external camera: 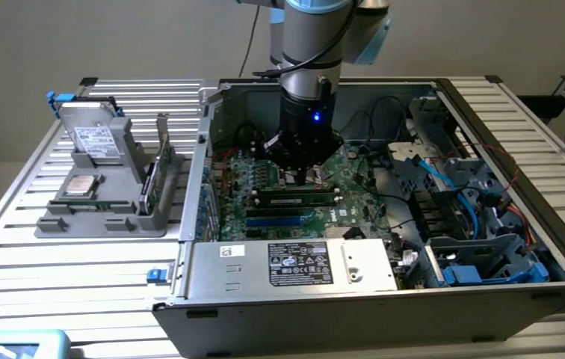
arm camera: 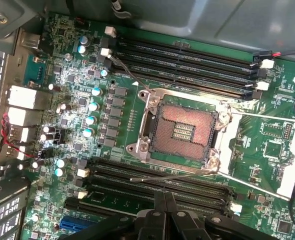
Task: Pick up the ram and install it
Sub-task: 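Press down the ram until it locks into place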
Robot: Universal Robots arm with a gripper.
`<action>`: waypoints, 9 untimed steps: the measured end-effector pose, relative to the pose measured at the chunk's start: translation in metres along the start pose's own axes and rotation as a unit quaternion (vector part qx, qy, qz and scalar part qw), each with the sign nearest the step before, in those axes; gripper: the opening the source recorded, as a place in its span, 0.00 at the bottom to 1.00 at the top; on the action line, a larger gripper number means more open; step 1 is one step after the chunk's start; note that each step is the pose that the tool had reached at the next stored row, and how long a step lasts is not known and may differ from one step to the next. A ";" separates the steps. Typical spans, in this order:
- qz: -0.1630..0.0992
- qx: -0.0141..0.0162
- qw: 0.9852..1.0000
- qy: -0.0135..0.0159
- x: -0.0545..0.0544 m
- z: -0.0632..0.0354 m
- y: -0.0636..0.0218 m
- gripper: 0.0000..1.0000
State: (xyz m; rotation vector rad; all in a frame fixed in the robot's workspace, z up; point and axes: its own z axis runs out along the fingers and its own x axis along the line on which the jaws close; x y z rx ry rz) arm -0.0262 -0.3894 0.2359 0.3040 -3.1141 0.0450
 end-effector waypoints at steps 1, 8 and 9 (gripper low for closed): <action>0.000 0.000 1.000 0.000 0.000 0.0000 0.0000 0.11; 0.015 0.000 1.000 0.000 0.000 0.0000 0.0000 0.11; 0.022 0.000 1.000 0.001 0.000 0.0000 0.0000 0.11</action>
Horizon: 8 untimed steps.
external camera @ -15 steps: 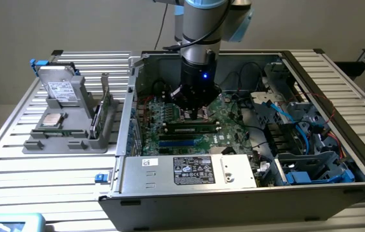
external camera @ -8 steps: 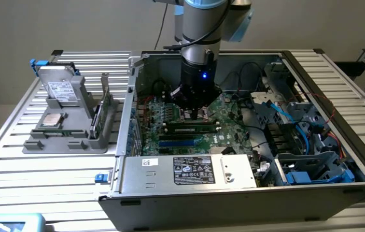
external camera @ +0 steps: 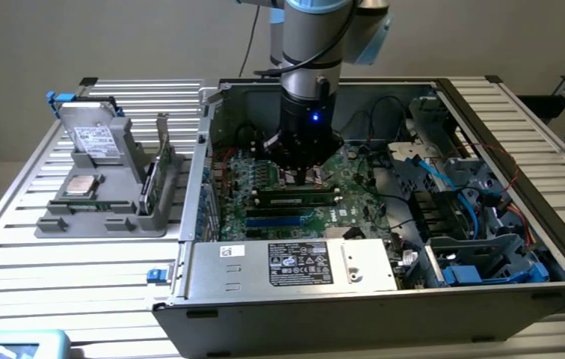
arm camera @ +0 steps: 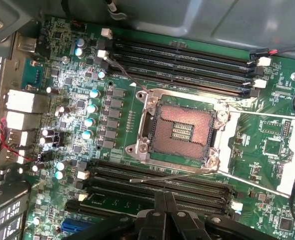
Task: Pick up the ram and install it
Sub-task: 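Press down the ram until it locks into place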
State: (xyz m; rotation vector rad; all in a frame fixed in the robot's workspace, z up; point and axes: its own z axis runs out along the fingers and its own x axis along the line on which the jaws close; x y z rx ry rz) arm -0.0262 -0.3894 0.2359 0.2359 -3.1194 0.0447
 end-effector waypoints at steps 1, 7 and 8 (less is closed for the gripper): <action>0.007 0.000 1.000 0.000 0.000 0.0000 0.0000 0.11; 0.050 -0.001 0.999 0.001 0.000 0.0000 0.0000 0.11; 0.057 -0.001 0.998 0.002 0.000 0.0000 0.0000 0.11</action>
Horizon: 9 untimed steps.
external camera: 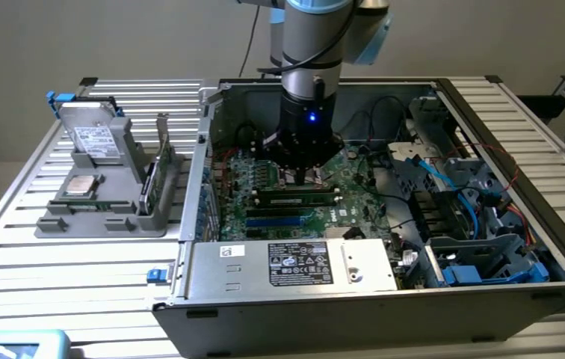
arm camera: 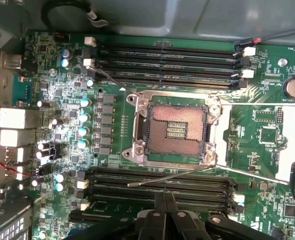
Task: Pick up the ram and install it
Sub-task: 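Press down the ram until it locks into place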
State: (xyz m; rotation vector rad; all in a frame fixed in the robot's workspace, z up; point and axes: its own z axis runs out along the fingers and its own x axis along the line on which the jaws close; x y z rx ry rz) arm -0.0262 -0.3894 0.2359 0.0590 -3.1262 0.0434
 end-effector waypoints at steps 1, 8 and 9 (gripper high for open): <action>0.007 0.000 1.000 0.000 0.000 0.0000 0.0000 0.11; 0.017 0.000 1.000 0.000 0.000 0.0000 0.0000 0.11; 0.018 -0.001 1.000 0.001 0.000 0.0000 -0.0001 0.11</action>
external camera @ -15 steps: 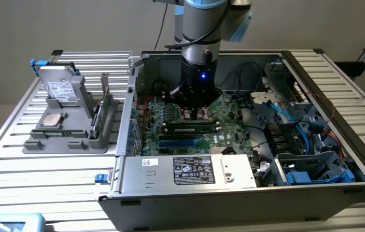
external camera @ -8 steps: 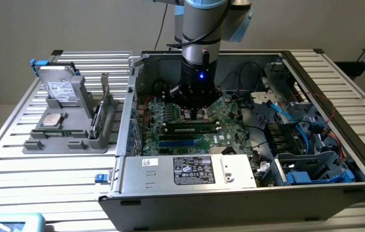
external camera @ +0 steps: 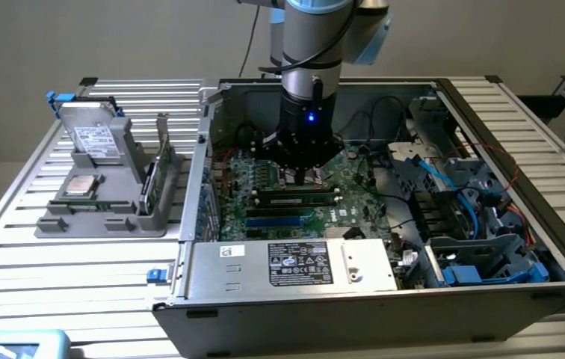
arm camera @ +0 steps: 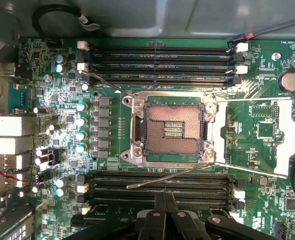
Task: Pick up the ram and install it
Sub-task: 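Press down the ram until it locks into place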
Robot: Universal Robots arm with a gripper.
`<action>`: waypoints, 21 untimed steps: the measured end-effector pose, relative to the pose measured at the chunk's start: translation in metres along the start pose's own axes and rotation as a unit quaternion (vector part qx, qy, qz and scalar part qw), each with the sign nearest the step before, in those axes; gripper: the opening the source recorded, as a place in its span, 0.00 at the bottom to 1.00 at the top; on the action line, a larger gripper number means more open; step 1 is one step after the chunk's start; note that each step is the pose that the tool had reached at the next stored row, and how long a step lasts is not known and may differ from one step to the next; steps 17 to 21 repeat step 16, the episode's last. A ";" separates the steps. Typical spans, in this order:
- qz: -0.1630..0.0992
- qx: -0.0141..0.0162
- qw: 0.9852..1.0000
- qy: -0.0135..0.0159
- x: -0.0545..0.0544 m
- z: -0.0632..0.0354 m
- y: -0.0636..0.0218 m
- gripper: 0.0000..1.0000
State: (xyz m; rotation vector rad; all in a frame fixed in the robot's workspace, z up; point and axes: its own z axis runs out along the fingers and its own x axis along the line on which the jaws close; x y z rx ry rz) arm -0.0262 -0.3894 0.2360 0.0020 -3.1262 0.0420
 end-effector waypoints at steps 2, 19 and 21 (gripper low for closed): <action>0.004 0.000 1.000 0.000 0.000 0.0000 0.0000 0.11; 0.034 -0.004 0.999 0.001 0.000 0.0001 0.0000 0.11; 0.034 -0.004 0.999 0.001 0.000 0.0001 0.0000 0.11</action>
